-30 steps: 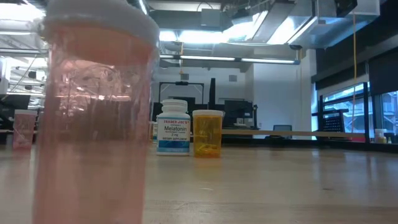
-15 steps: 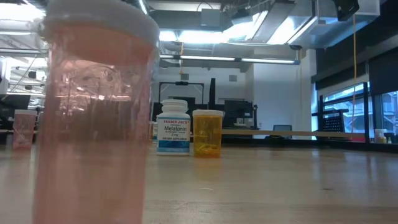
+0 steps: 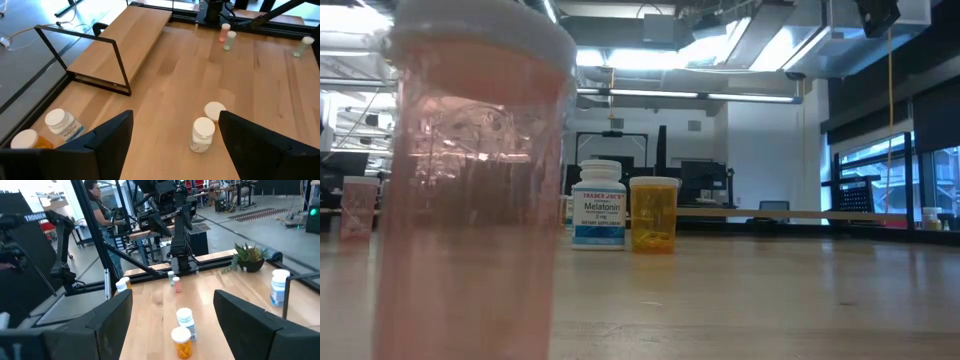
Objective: Pick and place medicine bottles onto shelf by color
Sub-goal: Put the top right blue pill bottle on the shelf
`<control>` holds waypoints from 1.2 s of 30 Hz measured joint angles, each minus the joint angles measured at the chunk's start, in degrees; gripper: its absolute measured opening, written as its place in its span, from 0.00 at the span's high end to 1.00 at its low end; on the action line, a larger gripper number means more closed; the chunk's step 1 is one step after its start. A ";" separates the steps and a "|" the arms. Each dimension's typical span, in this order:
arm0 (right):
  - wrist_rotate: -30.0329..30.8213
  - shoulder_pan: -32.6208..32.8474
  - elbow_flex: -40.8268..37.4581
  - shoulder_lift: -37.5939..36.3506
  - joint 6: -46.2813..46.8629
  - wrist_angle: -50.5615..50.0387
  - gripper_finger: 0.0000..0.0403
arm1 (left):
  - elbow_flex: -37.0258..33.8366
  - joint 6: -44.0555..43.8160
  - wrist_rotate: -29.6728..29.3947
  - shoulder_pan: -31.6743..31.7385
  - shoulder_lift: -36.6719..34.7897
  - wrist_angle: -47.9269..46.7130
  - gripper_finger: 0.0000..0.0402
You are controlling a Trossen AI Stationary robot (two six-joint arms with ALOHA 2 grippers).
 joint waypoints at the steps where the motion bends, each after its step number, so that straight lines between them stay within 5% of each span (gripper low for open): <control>1: 0.00 -0.01 -0.01 0.00 0.51 -0.02 0.30 | 0.00 0.52 0.02 0.00 0.00 0.00 0.28; 13: 0.18 -0.01 0.00 -0.01 5.52 0.98 0.30 | -0.02 1.82 0.01 -0.02 0.00 0.00 0.28; 27: 9.42 -0.02 0.30 3.79 4.44 -1.01 0.30 | -0.05 6.97 -0.57 -0.02 0.00 -0.01 0.28; 36: 6.66 0.00 14.57 13.13 15.49 -26.46 0.30 | -0.08 6.95 -0.60 -0.02 0.00 -0.02 0.28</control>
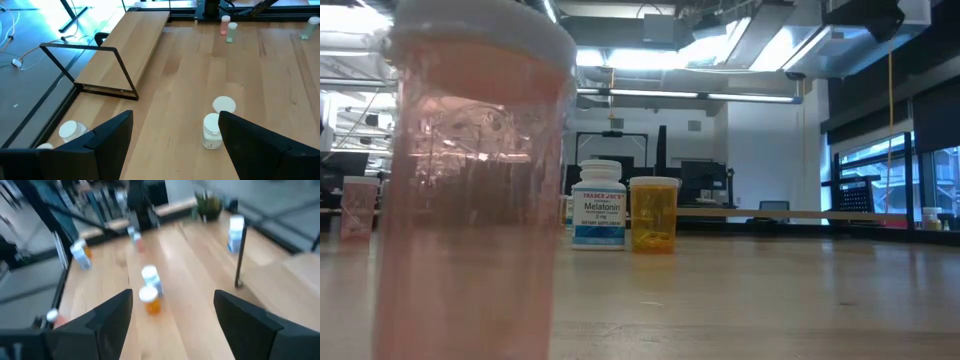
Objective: Pick and place medicine bottles onto shelf by color
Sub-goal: Put the top right blue pill bottle on the shelf
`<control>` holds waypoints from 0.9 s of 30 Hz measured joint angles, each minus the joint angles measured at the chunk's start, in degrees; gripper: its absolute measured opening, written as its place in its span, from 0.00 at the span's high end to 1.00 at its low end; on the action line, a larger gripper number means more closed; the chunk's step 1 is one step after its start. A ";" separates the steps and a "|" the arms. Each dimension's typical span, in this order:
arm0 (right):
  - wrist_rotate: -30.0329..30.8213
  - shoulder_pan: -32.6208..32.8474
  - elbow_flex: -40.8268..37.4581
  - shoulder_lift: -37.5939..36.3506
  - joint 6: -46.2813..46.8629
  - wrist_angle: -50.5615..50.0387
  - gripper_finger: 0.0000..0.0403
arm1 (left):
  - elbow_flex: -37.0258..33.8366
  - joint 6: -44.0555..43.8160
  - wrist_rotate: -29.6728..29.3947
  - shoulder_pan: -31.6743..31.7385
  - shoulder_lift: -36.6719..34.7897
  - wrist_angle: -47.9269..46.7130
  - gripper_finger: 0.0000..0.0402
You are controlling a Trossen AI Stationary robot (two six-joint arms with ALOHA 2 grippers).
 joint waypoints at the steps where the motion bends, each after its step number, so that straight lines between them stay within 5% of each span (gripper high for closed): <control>1: -0.96 0.00 1.89 1.44 1.39 -3.30 0.30 | -0.01 -0.01 0.01 0.00 0.00 0.00 0.28; 9: -13.92 -0.01 14.30 14.56 10.79 -23.34 0.30 | -0.01 1.20 -0.02 0.00 0.00 0.00 0.28; 17: -27.39 -0.02 16.56 23.78 12.81 -28.97 0.30 | -0.01 3.92 -0.02 -0.01 0.00 0.00 0.28; 27: -32.19 -1.00 16.44 32.01 7.89 -36.33 0.30 | -0.01 7.12 -0.04 0.00 0.00 0.00 0.28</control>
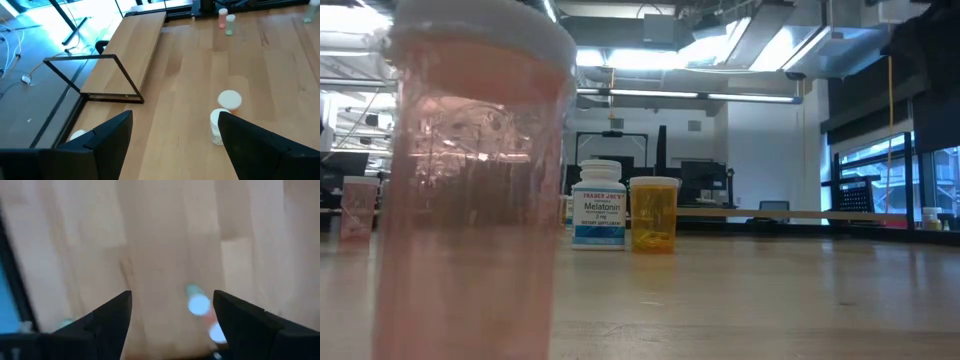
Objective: Pick and place medicine bottles onto shelf by color
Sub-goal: Put the top right blue pill bottle on the shelf
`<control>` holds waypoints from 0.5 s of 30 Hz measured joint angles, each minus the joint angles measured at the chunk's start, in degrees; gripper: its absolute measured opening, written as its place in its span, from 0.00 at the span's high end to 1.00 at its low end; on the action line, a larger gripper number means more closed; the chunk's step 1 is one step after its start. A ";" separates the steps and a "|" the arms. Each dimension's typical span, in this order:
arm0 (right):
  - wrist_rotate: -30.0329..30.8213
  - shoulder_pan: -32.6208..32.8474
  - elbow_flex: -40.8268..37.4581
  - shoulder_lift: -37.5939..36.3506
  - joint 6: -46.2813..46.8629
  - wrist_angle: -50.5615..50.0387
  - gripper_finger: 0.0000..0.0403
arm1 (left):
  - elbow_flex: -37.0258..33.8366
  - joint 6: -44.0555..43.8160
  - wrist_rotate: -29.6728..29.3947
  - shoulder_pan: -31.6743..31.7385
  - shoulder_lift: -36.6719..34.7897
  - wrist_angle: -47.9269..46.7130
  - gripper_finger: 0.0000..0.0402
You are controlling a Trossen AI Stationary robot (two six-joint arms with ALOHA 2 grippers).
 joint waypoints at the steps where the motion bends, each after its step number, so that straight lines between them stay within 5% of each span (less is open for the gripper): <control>1: -0.19 -0.26 -0.04 0.65 -0.58 -0.91 0.30 | 0.00 0.02 0.00 0.00 0.00 0.00 0.28; 8: -0.62 -0.59 -0.63 3.51 -7.99 -0.80 0.30 | 0.00 -0.23 0.00 0.00 0.00 0.00 0.28; 15: -1.42 -1.90 -4.98 2.93 -5.18 -0.73 0.30 | 0.00 -0.20 0.02 0.00 0.00 -0.01 0.28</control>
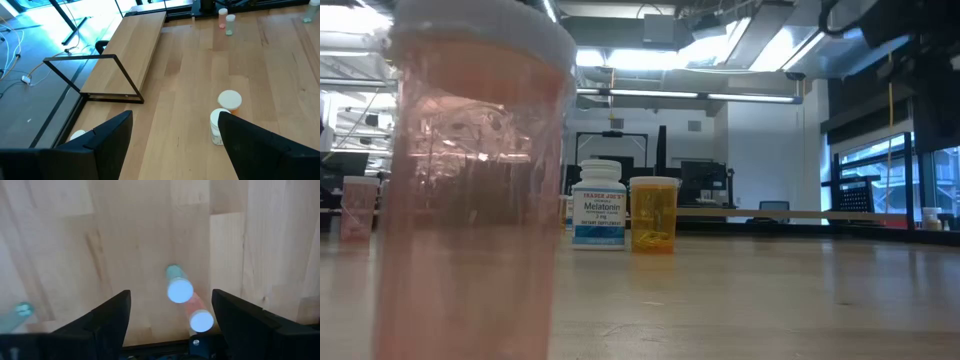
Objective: Pick and place medicine bottles onto shelf by color
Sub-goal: Put the top right blue pill bottle on the shelf
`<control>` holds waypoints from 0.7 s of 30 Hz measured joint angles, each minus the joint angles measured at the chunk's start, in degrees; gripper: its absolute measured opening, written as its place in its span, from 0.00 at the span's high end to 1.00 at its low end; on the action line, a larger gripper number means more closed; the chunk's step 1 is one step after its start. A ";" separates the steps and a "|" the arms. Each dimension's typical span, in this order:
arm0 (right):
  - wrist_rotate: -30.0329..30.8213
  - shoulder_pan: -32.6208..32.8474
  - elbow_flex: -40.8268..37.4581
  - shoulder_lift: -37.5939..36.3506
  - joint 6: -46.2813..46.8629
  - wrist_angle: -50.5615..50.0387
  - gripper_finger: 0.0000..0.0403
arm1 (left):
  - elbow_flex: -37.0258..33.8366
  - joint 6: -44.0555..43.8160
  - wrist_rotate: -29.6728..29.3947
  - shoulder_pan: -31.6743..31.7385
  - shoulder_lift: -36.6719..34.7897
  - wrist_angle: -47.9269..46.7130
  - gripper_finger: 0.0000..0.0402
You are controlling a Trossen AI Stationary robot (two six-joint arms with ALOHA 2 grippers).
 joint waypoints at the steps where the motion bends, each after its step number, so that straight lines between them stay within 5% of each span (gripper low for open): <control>1: -0.01 -0.05 -0.78 0.03 -0.23 0.23 0.30 | 0.00 -0.01 0.00 0.00 -0.01 -0.01 0.28; 21: 0.01 -0.01 -13.70 0.04 -1.95 10.69 0.30 | 0.00 -0.03 -0.02 -0.01 -0.02 0.02 0.28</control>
